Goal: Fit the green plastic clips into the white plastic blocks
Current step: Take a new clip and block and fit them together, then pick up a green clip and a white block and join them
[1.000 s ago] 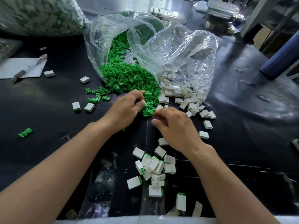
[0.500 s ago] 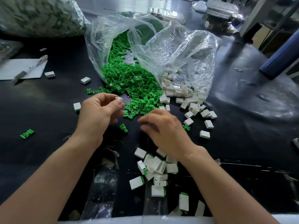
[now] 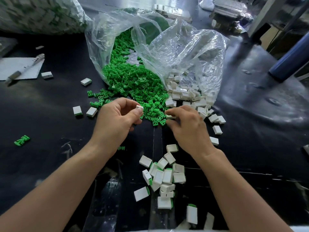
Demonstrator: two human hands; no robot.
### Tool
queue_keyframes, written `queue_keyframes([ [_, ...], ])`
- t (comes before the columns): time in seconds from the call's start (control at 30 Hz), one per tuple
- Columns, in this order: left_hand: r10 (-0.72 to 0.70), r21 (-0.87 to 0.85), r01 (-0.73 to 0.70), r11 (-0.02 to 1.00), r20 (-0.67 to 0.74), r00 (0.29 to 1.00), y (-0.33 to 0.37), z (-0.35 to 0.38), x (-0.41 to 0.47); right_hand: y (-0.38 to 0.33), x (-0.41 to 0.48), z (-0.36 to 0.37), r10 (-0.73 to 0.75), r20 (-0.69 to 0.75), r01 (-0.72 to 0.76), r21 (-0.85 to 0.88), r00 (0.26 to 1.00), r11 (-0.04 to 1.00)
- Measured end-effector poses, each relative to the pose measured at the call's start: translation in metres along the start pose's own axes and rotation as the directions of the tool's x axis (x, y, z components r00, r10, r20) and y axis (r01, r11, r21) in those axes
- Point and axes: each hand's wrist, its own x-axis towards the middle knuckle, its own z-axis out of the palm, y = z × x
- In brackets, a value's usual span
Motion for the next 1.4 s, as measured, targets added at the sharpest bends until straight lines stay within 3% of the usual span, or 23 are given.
queue_keyframes([
  [0.23,0.043,0.054,-0.046,0.997,0.058,0.997,0.003,0.004,-0.006,0.004,0.000,0.005,-0.030,0.084,0.036,-0.074,0.996,0.997],
  [0.4,0.019,0.063,-0.024,0.998,0.072,0.997,0.004,0.004,-0.007,0.003,0.002,0.001,-0.047,0.089,0.049,-0.018,0.995,0.999],
  [0.53,0.002,0.048,-0.007,0.999,0.102,0.995,0.004,0.004,-0.007,0.012,0.003,-0.018,0.023,0.072,-0.040,0.236,0.997,0.971],
  [0.67,-0.031,-0.006,0.032,0.999,0.147,0.989,0.005,0.005,-0.009,0.023,0.007,-0.049,0.194,-0.049,-0.133,0.567,0.980,0.813],
  [0.77,-0.051,-0.049,0.060,0.997,0.166,0.985,0.005,0.007,-0.010,0.018,0.005,-0.051,0.234,-0.001,-0.167,0.697,0.972,0.697],
  [0.9,-0.067,-0.084,0.086,0.993,0.199,0.978,0.007,0.009,-0.011,0.006,-0.001,-0.039,0.111,0.059,-0.123,0.646,0.992,0.754],
  [1.03,-0.097,-0.126,0.128,0.984,0.228,0.969,0.009,0.009,-0.011,-0.006,-0.005,-0.029,0.033,0.089,-0.085,0.688,0.996,0.721],
  [1.27,-0.118,-0.161,0.169,0.972,0.285,0.951,0.011,0.009,-0.013,-0.014,-0.008,-0.023,0.009,0.113,-0.086,0.707,0.994,0.702],
  [1.4,-0.070,-0.097,0.097,0.991,0.249,0.966,0.010,0.008,-0.013,-0.014,-0.009,-0.023,0.001,0.107,-0.077,0.708,0.994,0.702],
])
